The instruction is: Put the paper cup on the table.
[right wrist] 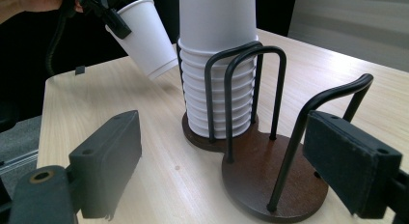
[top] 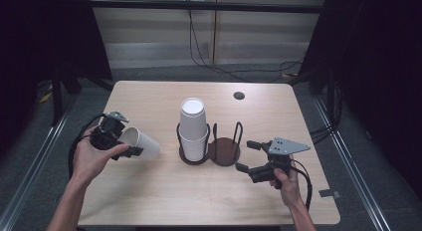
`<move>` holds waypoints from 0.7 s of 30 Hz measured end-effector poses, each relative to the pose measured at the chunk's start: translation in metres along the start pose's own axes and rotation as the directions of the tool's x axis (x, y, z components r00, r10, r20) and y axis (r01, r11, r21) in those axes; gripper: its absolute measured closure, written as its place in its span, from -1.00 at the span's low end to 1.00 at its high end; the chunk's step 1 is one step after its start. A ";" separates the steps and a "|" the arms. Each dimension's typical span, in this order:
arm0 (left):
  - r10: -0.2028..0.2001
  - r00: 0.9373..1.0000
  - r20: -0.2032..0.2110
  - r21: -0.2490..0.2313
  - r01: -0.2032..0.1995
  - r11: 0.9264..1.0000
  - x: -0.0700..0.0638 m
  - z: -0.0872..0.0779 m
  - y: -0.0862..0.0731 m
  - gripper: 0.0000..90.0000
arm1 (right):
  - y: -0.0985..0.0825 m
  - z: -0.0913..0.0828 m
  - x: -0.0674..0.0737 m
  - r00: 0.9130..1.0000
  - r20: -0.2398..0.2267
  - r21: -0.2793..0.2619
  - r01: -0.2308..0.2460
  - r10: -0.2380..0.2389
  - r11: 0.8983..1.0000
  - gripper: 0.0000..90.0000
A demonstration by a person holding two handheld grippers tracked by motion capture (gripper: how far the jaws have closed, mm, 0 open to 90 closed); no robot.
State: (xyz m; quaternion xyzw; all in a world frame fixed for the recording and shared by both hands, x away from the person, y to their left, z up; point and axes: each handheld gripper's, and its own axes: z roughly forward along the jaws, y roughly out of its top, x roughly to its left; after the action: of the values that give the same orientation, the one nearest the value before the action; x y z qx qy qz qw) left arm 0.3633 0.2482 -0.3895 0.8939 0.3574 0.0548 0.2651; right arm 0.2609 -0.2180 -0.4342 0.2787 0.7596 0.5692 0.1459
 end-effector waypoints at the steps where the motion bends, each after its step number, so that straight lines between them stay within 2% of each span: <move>1: 0.006 1.000 -0.013 0.013 -0.006 1.000 0.000 0.001 0.001 -0.76 | 0.000 0.000 0.000 1.000 0.001 0.001 0.000 0.000 1.000 -0.71; 2: -0.002 1.000 -0.021 0.018 0.003 1.000 -0.001 0.002 0.002 -0.77 | 0.000 0.000 0.000 1.000 -0.001 0.001 0.000 0.000 1.000 -0.71; 4: 0.014 0.999 -0.031 0.038 -0.012 0.999 0.000 0.004 0.004 -0.77 | 0.000 -0.001 0.000 1.000 0.003 0.003 0.000 0.000 1.000 -0.71; 7: 0.008 0.999 -0.036 0.050 -0.006 0.999 0.001 0.005 0.007 -0.77 | 0.000 -0.001 -0.001 1.000 0.004 0.004 -0.001 0.001 1.000 -0.71; 10: 0.011 0.998 -0.060 0.102 -0.005 0.995 0.000 0.009 0.010 -0.78 | 0.000 0.000 0.000 1.000 0.002 0.006 -0.001 0.001 1.000 -0.71; 11: 0.021 0.997 -0.070 0.127 -0.012 0.992 0.001 0.010 0.011 -0.78 | 0.000 0.000 0.000 1.000 0.002 0.006 -0.001 0.001 1.000 -0.71; 14: 0.013 0.998 -0.067 0.163 -0.002 0.987 0.001 0.014 0.014 -0.78 | -0.001 0.000 -0.001 1.000 0.005 0.008 -0.004 0.004 1.000 -0.71; 15: 0.029 0.997 -0.071 0.180 -0.016 0.984 0.002 0.015 0.016 -0.79 | -0.001 0.000 -0.001 1.000 0.004 0.009 -0.004 0.004 1.000 -0.71; 16: 0.029 0.997 -0.071 0.180 -0.016 0.984 0.002 0.015 0.016 -0.79 | -0.001 0.001 -0.001 1.000 0.002 0.009 -0.003 0.003 1.000 -0.71; 17: 0.055 0.993 -0.103 0.217 -0.032 0.976 0.000 0.018 0.019 -0.79 | -0.001 0.001 -0.001 1.000 0.002 0.009 -0.004 0.004 1.000 -0.71; 18: 0.062 0.991 -0.121 0.227 -0.034 0.973 0.000 0.019 0.020 -0.80 | -0.001 0.001 0.000 1.000 0.002 0.010 -0.004 0.004 1.000 -0.71; 21: 0.063 0.990 -0.124 0.249 -0.031 0.968 0.000 0.023 0.023 -0.81 | -0.001 0.000 -0.001 1.000 0.006 0.011 -0.004 0.004 1.000 -0.71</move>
State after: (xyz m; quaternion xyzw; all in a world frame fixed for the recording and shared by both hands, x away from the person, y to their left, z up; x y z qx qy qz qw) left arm 0.3840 0.2243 -0.3979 0.9225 0.3568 0.0750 0.1268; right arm 0.2615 -0.2184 -0.4350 0.2825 0.7618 0.5646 0.1454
